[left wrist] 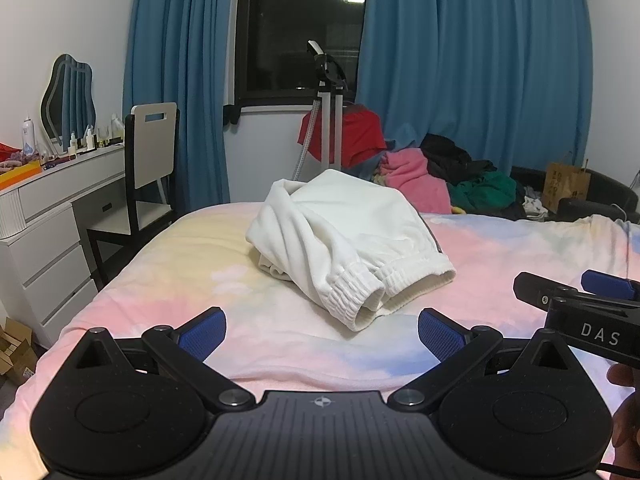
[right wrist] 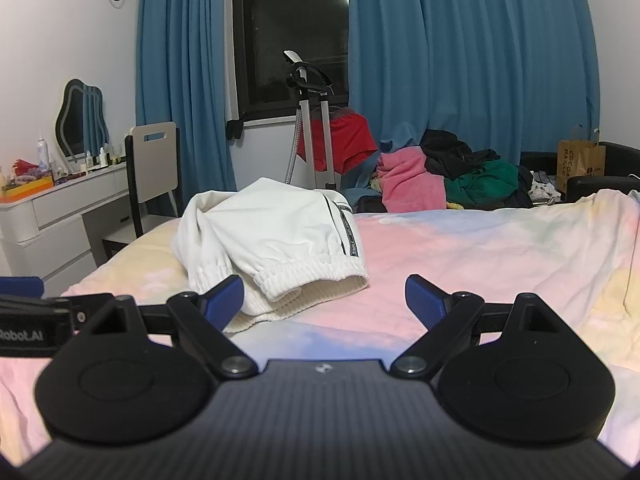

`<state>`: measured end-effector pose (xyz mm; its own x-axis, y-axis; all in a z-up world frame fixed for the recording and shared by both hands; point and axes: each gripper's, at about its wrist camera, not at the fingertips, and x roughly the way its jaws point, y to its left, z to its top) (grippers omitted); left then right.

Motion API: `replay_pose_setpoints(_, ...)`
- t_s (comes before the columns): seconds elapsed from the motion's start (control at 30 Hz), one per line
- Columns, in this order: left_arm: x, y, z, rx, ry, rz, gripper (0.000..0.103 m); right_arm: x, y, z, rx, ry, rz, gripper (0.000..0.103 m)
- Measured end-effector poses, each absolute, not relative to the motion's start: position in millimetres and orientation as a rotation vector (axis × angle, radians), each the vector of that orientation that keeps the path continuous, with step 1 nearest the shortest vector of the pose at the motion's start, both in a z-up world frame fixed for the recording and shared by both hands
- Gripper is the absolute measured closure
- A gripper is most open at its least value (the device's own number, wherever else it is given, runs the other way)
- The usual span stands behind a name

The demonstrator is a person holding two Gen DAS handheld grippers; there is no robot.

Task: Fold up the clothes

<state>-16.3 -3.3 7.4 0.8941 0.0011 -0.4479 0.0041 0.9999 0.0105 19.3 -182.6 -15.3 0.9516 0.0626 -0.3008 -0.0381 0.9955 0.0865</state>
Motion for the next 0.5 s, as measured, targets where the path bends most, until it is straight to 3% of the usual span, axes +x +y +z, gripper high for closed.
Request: replay_pose_setpoints(0.5,-14.6,-7.9,3.5,0.047,0.454,-0.003,0.0,19.8,-184.3,-17.2,0.085,0.313,0.039,0.014)
